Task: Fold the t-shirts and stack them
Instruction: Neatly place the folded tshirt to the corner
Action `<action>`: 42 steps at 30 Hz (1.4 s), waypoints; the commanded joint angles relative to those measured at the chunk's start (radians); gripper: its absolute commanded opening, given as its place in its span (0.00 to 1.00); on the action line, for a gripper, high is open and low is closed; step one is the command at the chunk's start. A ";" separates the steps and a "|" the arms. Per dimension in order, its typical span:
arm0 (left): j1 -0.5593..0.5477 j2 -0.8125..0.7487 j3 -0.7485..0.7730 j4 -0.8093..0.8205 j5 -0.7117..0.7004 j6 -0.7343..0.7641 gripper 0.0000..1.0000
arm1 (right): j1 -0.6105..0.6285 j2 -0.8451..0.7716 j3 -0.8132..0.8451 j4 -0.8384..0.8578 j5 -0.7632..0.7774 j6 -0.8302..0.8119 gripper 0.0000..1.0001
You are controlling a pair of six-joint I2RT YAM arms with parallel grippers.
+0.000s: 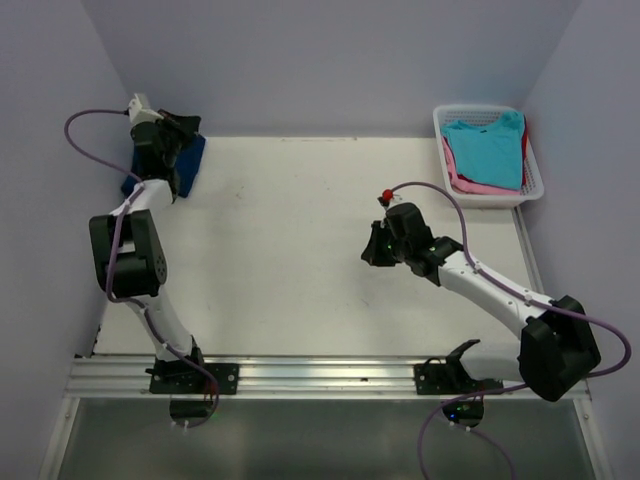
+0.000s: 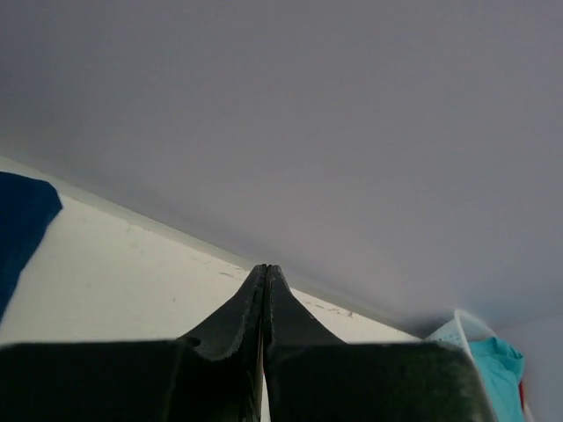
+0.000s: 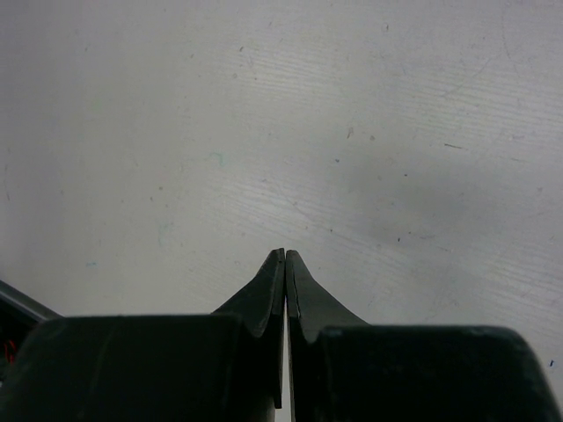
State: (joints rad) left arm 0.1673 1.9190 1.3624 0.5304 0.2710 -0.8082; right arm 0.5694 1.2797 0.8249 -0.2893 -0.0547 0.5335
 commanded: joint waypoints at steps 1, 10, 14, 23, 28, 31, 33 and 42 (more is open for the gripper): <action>0.058 0.009 -0.098 0.040 -0.130 -0.087 0.00 | 0.004 -0.048 -0.023 0.038 0.001 -0.009 0.00; 0.186 0.113 -0.275 0.057 -0.304 -0.210 0.00 | 0.003 -0.095 -0.072 0.035 0.000 -0.009 0.00; 0.196 0.179 -0.302 0.048 -0.280 -0.267 0.00 | 0.003 -0.094 -0.064 0.027 -0.005 -0.009 0.00; 0.199 0.129 -0.339 0.101 -0.081 -0.289 0.00 | 0.003 -0.098 -0.029 0.009 0.003 -0.027 0.00; 0.144 -0.210 -0.398 0.065 -0.058 -0.178 0.69 | 0.003 -0.131 0.005 0.003 -0.007 -0.064 0.60; 0.062 -0.406 -0.419 -0.117 -0.056 -0.066 1.00 | 0.004 -0.187 0.028 -0.028 -0.005 -0.081 0.99; -0.015 -0.548 -0.462 -0.176 -0.032 -0.019 1.00 | 0.003 -0.245 0.034 -0.045 0.001 -0.090 0.99; -0.317 -1.012 -0.738 -0.305 0.181 0.131 1.00 | 0.004 -0.443 0.057 -0.206 0.124 -0.130 0.99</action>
State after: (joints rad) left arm -0.0868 0.9436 0.6868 0.3573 0.3260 -0.7952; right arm 0.5697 0.8768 0.8448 -0.4160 0.0051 0.4412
